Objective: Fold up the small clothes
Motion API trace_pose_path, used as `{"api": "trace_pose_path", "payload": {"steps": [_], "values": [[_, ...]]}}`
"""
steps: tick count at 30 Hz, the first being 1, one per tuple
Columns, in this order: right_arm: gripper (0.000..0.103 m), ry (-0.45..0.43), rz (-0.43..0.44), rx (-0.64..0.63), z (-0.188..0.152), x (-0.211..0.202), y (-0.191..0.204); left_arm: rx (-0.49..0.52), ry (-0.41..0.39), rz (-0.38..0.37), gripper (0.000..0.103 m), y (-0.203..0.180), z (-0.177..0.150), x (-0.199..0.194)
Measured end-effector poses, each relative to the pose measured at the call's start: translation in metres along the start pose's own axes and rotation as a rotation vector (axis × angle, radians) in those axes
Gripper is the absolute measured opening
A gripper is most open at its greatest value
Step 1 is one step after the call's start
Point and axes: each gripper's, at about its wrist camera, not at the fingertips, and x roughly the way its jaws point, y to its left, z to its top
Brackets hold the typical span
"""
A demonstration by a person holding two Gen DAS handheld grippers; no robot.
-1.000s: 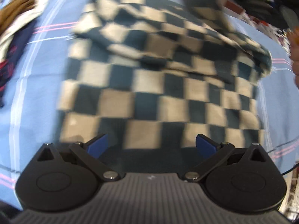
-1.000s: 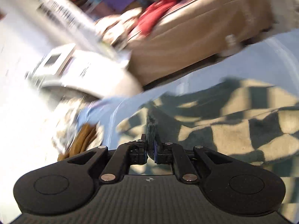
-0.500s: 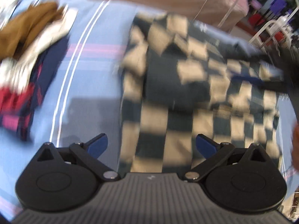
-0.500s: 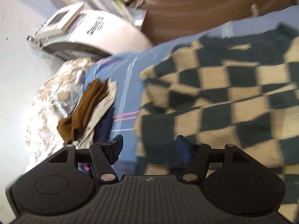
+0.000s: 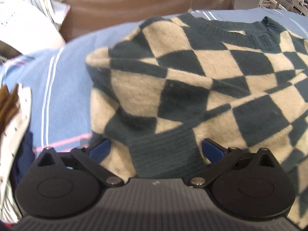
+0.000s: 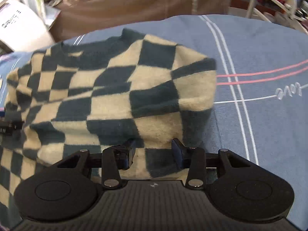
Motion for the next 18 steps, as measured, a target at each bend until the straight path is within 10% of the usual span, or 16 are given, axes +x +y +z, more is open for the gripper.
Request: {"api": "trace_pose_path", "payload": {"steps": [4, 6, 10, 13, 18], "values": [[0.073, -0.068, -0.075, -0.122, 0.0, -0.03, 0.025, -0.031, 0.012, -0.002, 0.103, 0.0, 0.004, -0.009], [0.103, -0.177, -0.066, -0.154, 0.005, -0.05, 0.03, -0.055, -0.024, -0.024, 0.103, 0.005, 0.002, -0.024], [0.103, -0.174, -0.108, -0.193, 0.032, -0.025, 0.027, -0.02, -0.035, -0.025, 0.103, 0.001, -0.004, -0.032], [0.103, 0.032, -0.148, -0.173, 0.045, 0.028, 0.011, 0.015, 0.03, -0.004, 0.103, 0.002, -0.011, -0.016], [0.103, -0.115, -0.07, -0.02, 0.042, -0.03, -0.003, -0.006, -0.028, -0.023, 0.103, 0.014, -0.024, -0.048]]}}
